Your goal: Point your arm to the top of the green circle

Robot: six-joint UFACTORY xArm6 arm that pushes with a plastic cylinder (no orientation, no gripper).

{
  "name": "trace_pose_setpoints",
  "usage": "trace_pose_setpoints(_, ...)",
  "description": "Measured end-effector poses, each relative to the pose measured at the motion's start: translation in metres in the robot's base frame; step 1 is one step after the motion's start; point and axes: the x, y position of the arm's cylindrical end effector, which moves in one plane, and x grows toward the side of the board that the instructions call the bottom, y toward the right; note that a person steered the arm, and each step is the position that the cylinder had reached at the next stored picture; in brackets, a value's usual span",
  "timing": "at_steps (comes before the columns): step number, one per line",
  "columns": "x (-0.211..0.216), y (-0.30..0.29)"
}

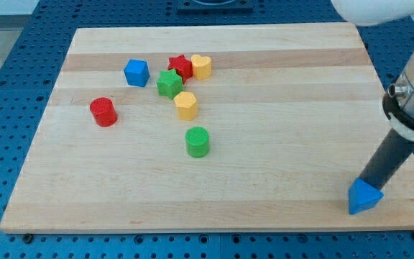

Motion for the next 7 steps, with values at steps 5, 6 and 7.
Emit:
trace_pose_setpoints(5, -0.122, -0.049)
trace_pose_setpoints(6, -0.128, -0.102)
trace_pose_setpoints(7, -0.126, -0.146)
